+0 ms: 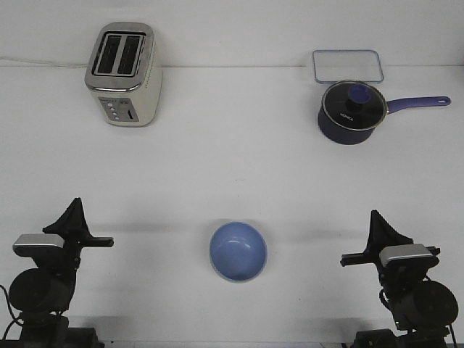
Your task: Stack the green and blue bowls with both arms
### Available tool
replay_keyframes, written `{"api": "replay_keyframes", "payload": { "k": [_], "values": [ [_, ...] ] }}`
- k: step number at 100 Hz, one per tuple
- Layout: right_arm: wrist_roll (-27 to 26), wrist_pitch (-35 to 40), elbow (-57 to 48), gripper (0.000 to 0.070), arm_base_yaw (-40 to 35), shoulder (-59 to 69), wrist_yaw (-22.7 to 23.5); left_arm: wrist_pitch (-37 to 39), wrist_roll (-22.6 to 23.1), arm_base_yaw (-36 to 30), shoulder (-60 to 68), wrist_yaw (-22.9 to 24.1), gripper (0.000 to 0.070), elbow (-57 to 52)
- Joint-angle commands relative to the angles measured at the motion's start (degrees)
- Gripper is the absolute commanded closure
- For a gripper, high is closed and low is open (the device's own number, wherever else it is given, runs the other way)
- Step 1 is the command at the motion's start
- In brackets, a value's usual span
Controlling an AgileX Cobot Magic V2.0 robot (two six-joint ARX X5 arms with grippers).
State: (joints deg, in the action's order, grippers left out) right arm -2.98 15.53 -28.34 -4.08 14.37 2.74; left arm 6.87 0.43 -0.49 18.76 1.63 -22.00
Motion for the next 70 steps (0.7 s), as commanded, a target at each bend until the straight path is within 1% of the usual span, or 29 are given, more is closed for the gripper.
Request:
{"api": "replay_keyframes", "payload": {
  "k": [1, 29, 43, 54, 58, 70],
  "values": [
    [0.0, -0.7, -0.5, 0.07, -0.1, 0.2, -0.2, 0.8, 0.0, 0.1, 0.0, 0.1, 0.0685, -0.8],
    [0.0, -0.7, -0.5, 0.07, -0.1, 0.2, -0.2, 0.8, 0.0, 0.1, 0.0, 0.1, 0.0685, -0.8],
    [0.0, -0.7, -0.5, 0.07, -0.1, 0.2, -0.2, 0.0, 1.1, 0.1, -1.8, 0.1, 0.0685, -0.1],
    [0.0, -0.7, -0.5, 0.07, -0.1, 0.2, -0.2, -1.1, 4.2, 0.3, -6.4, 0.1, 0.0685, 4.4],
    [0.0, -0.7, -0.5, 0.07, -0.1, 0.2, -0.2, -1.2, 4.0, 0.7, -8.7, 0.1, 0.0685, 6.6],
    [0.0, -0.7, -0.5, 0.07, -0.1, 0.2, -0.2, -1.6, 1.4, 2.1, -15.3, 0.1, 0.0685, 12.7]
  ]
}}
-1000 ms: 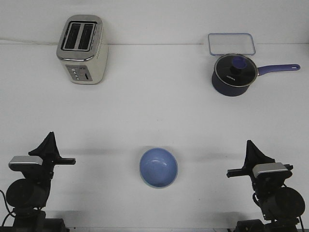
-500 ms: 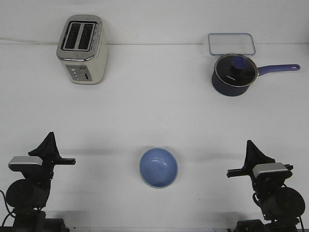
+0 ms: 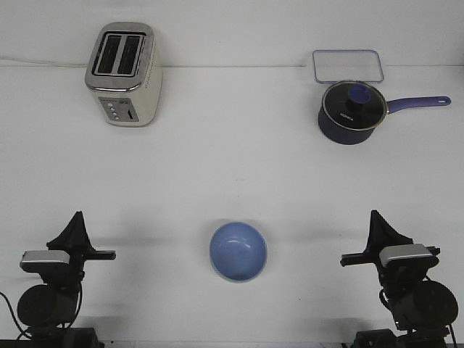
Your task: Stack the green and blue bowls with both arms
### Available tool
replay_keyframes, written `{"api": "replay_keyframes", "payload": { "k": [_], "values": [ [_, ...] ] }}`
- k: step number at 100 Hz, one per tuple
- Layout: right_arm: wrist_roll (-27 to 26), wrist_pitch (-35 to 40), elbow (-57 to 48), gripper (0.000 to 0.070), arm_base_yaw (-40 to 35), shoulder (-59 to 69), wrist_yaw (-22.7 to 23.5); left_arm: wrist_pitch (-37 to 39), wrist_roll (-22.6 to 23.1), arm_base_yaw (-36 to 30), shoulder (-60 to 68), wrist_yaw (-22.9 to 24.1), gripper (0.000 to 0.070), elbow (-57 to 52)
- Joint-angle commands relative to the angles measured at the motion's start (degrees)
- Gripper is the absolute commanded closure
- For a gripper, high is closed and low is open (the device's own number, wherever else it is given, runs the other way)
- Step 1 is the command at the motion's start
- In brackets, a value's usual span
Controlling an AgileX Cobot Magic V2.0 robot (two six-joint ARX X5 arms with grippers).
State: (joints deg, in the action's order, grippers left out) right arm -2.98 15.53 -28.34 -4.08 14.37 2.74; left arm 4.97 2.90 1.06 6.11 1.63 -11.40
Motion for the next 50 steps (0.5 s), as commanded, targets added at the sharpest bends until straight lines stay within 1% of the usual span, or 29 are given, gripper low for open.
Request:
{"api": "replay_keyframes", "payload": {
  "k": [1, 8, 20, 32, 38, 50],
  "values": [
    [0.0, -0.7, -0.5, 0.07, -0.1, 0.2, -0.2, 0.2, -1.2, 0.7, -3.1, 0.1, 0.0685, 2.5],
    [0.0, -0.7, -0.5, 0.07, -0.1, 0.2, -0.2, -0.5, -2.5, 1.3, -6.3, 0.0, 0.0685, 5.0],
    [0.0, -0.7, -0.5, 0.07, -0.1, 0.2, -0.2, -0.3, -2.7, 1.5, -5.9, -0.9, 0.0685, 7.5],
    [0.0, -0.9, -0.5, 0.07, -0.1, 0.2, -0.2, 3.2, -2.7, 1.5, -5.9, -1.7, 0.0685, 10.6],
    [0.0, -1.0, -0.5, 0.07, -0.1, 0.2, -0.2, 2.7, -2.6, 1.5, -5.9, -3.0, 0.0685, 10.6],
    [0.0, -0.9, -0.5, 0.07, -0.1, 0.2, -0.2, 2.6, -2.7, 1.5, -5.9, -3.3, 0.0685, 10.6]
  ]
}}
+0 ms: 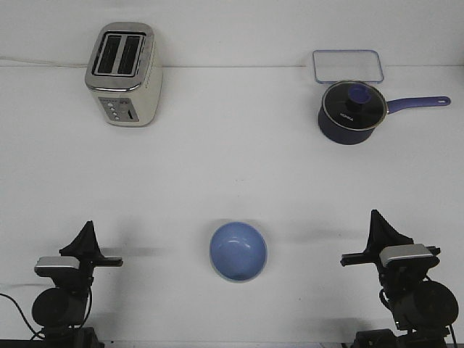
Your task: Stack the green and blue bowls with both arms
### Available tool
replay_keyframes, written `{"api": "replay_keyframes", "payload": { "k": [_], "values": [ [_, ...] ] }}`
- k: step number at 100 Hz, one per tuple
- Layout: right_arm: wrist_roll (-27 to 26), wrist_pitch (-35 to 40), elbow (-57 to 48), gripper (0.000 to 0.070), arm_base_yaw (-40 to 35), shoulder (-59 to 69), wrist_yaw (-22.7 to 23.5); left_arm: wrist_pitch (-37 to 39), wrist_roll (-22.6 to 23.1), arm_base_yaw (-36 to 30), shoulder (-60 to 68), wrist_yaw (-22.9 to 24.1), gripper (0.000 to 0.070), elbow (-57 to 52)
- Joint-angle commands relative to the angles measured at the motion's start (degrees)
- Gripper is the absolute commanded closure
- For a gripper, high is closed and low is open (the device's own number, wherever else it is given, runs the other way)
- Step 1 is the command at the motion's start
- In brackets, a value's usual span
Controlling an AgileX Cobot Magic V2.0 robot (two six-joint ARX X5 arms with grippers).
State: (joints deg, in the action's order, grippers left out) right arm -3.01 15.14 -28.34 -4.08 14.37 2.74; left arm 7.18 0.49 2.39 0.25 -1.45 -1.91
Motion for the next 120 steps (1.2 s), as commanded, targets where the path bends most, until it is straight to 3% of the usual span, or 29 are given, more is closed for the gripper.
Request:
{"api": "replay_keyframes", "payload": {
  "k": [1, 79, 100, 120],
  "values": [
    [0.0, -0.6, -0.5, 0.07, -0.1, 0.2, -0.2, 0.3, -0.3, 0.2, 0.0, -0.2, 0.0685, 1.1],
    [0.1, -0.5, -0.5, 0.07, -0.1, 0.2, -0.2, 0.3, -0.3, 0.2, 0.0, -0.1, 0.0685, 1.1],
    [0.6, -2.7, -0.5, 0.07, 0.0, 0.2, -3.3, 0.3, -0.3, 0.2, 0.0, -0.1, 0.0685, 1.1],
    [4.4, -4.0, 1.7, 0.07, 1.5, -0.9, -5.2, 0.3, -0.3, 0.2, 0.0, -0.1, 0.0685, 1.1]
  ]
}}
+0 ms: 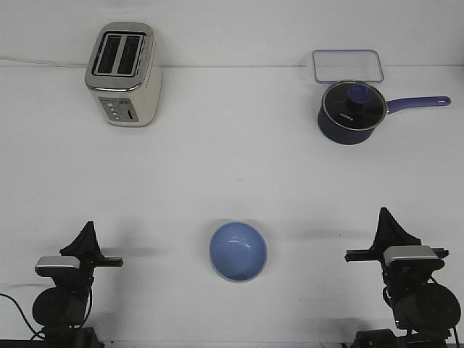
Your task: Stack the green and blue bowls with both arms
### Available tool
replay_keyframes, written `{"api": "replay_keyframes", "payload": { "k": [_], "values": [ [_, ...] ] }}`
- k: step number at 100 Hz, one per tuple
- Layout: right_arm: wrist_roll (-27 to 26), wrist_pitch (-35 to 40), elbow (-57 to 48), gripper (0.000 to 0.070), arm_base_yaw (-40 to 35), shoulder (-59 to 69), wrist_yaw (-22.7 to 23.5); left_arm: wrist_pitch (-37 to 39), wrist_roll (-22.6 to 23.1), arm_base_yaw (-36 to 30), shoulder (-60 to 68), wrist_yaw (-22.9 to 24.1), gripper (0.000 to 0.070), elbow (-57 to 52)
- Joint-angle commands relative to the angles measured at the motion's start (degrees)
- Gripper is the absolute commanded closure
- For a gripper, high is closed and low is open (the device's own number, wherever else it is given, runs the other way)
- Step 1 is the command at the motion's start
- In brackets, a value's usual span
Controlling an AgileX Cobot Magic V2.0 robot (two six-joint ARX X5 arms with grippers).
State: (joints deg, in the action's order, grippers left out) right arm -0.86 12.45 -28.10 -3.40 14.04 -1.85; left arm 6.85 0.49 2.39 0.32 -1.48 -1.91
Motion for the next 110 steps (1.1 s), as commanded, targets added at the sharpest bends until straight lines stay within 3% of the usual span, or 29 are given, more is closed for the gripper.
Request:
{"api": "replay_keyframes", "payload": {
  "k": [1, 25, 48, 68, 110],
  "values": [
    [2.5, -1.6, 1.9, 0.07, 1.0, -0.8, -0.6, 0.6, -0.3, 0.2, 0.0, 0.0, 0.0685, 1.1],
    [5.8, -10.8, 17.4, 0.07, 4.6, -8.0, 0.3, 0.6, -0.3, 0.2, 0.0, 0.0, 0.0685, 1.1],
    [9.7, -12.3, 27.4, 0.07, 4.6, -14.0, 3.2, 0.6, -0.3, 0.2, 0.0, 0.0, 0.0685, 1.1],
    [14.1, -10.4, 27.4, 0.07, 4.5, -14.0, 2.9, 0.6, -0.3, 0.2, -0.1, 0.0, 0.0685, 1.1],
    [13.7, -10.8, 27.4, 0.07, 4.5, -14.0, 3.1, 0.6, -0.3, 0.2, -0.1, 0.0, 0.0685, 1.1]
  ]
}}
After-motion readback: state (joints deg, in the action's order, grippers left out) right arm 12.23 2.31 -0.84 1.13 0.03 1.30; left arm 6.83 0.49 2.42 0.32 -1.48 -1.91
